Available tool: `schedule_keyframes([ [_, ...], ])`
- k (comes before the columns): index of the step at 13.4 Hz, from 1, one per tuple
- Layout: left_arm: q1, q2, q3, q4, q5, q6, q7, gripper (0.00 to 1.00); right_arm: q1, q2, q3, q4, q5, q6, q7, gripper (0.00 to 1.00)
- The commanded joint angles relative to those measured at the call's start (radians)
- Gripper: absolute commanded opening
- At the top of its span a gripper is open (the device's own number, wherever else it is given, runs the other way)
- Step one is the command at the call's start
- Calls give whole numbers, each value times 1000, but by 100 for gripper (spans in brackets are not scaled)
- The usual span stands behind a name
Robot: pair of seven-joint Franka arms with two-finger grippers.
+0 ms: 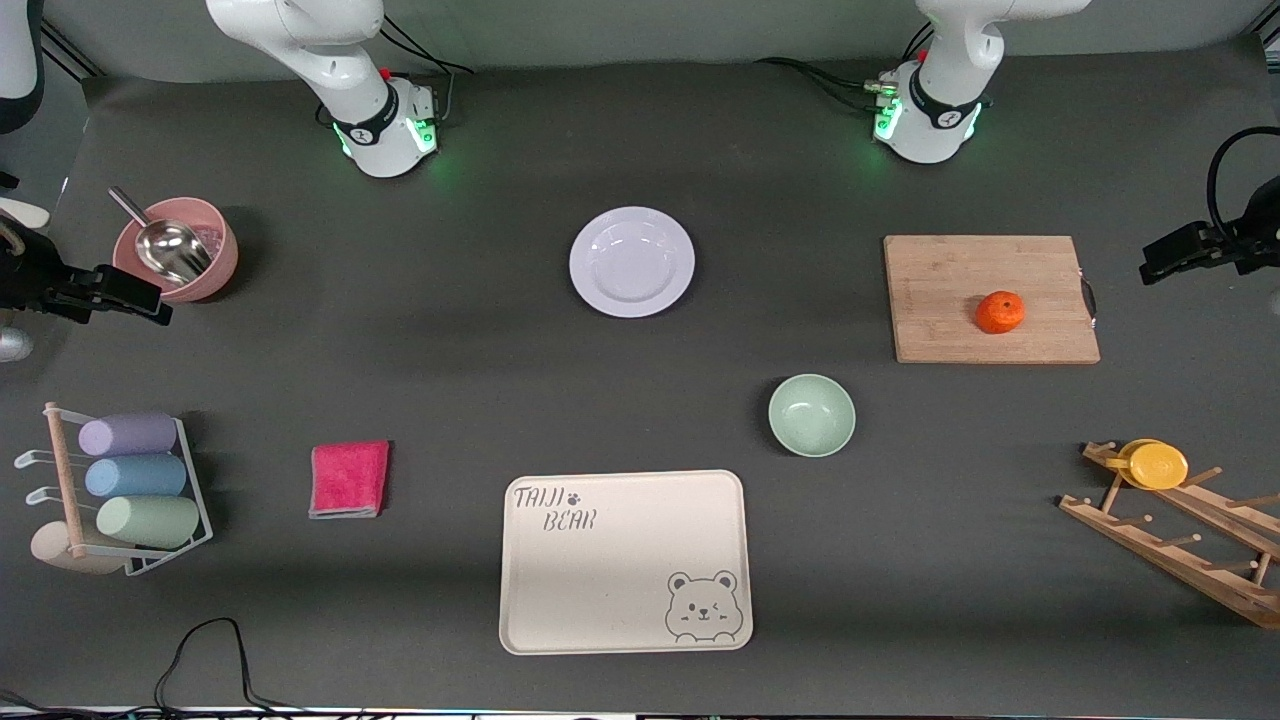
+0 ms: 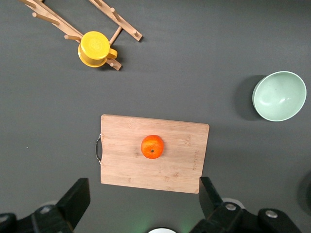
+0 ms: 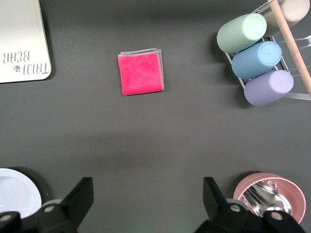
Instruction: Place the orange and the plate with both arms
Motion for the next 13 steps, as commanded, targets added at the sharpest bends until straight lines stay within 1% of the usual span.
schedule_keyframes([
  [1,4,14,-14,36,8,-33,-10,100,13,-23,-8,-12,-8,-13,27,100],
  [4,-3,14,-12,36,10,-53,-16,100,13,-23,-10,-12,-8,-12,24,100],
  [10,-3,19,-14,36,13,-53,-18,100,13,-21,-10,-12,-8,-12,23,100],
  [13,-1,13,-12,39,13,-92,-13,100,13,-21,-10,-12,-8,-10,23,100],
])
